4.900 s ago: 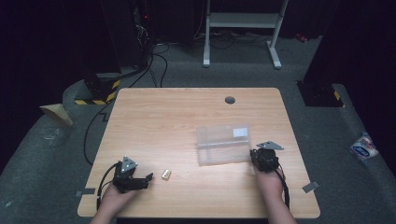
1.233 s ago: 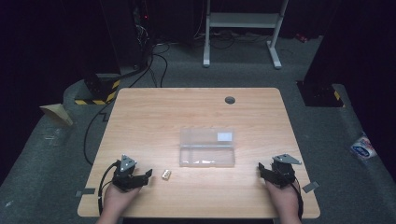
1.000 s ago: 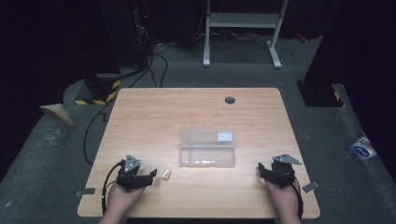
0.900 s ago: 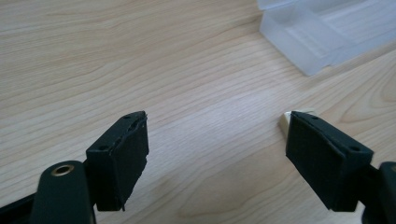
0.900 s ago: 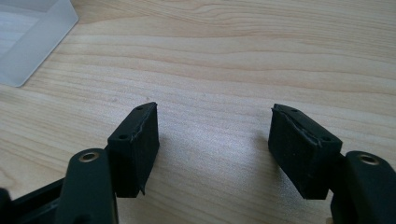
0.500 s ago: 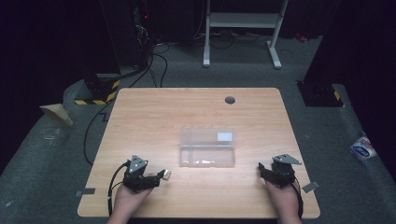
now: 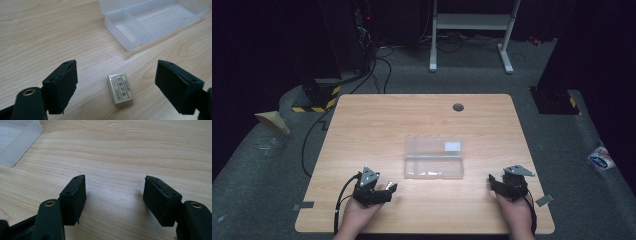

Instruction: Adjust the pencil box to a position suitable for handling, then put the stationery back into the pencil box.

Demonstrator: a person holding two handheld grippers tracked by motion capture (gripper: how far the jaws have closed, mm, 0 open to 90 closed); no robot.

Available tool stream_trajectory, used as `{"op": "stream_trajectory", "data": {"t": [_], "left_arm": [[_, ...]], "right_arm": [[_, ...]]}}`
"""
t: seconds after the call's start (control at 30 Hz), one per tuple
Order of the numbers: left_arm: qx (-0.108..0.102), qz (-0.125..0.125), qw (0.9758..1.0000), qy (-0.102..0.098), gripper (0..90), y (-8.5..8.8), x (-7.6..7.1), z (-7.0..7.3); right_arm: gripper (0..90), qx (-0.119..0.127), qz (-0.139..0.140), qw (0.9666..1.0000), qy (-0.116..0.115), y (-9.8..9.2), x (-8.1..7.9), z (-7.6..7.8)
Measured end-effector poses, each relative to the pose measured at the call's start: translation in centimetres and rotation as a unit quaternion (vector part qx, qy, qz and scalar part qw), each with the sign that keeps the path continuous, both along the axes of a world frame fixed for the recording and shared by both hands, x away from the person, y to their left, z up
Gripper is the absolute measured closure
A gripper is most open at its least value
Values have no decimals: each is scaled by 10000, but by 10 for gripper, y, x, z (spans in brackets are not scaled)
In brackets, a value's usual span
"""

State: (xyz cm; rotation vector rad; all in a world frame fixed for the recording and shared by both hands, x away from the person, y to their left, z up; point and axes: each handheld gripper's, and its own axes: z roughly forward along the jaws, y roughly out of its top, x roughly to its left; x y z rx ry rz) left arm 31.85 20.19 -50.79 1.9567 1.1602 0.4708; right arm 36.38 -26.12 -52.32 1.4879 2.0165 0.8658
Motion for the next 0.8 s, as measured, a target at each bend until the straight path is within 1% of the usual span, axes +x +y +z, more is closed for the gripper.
{"op": "stream_trajectory", "data": {"t": [0.07,0.13,0.2,0.23,0.27,0.3,0.33,0.37,0.4,0.43,0.57,0.6,0.63,0.73,0.8], "left_arm": [[-44,-40,10000,63,179,-1,0,-1],[-49,-100,9999,82,179,-5,0,-2],[39,-246,9996,130,183,-11,1,-3],[128,-320,9993,111,187,-14,1,-3],[165,-333,9992,120,191,-17,1,-4],[154,-341,9992,154,195,-19,1,-5],[204,-359,9990,140,203,-20,2,-6],[216,-320,9991,154,205,-22,2,-6],[284,-324,9990,121,209,-22,3,-6],[257,-275,9992,152,216,-23,2,-7],[365,-214,9990,134,234,-21,1,-8],[308,-153,9992,178,244,-20,1,-9],[294,-111,9993,198,252,-17,0,-9],[209,-46,9993,304,289,-11,-1,-12],[177,-48,9992,344,319,-8,0,-13]], "right_arm": [[349,-15,3,10000,-10,0,0,0],[357,-24,-15,10000,-15,0,-1,0],[364,-29,3,10000,-26,0,-2,0],[364,-34,5,10000,-30,0,-2,0],[364,-28,4,10000,-29,0,-2,0],[364,-30,4,10000,-30,0,-2,0],[364,-31,4,10000,-31,0,-2,0],[364,-33,2,10000,-33,0,-2,0],[365,-37,6,10000,-36,0,-2,0],[365,-31,2,10000,-29,0,-2,0],[372,-23,8,10000,-28,0,-2,0],[374,-24,10,10000,-28,0,-2,0],[375,-31,19,10000,-36,0,-2,0],[375,-30,19,10000,-35,0,-2,0],[375,-39,6,10000,-38,1,-2,0]]}}
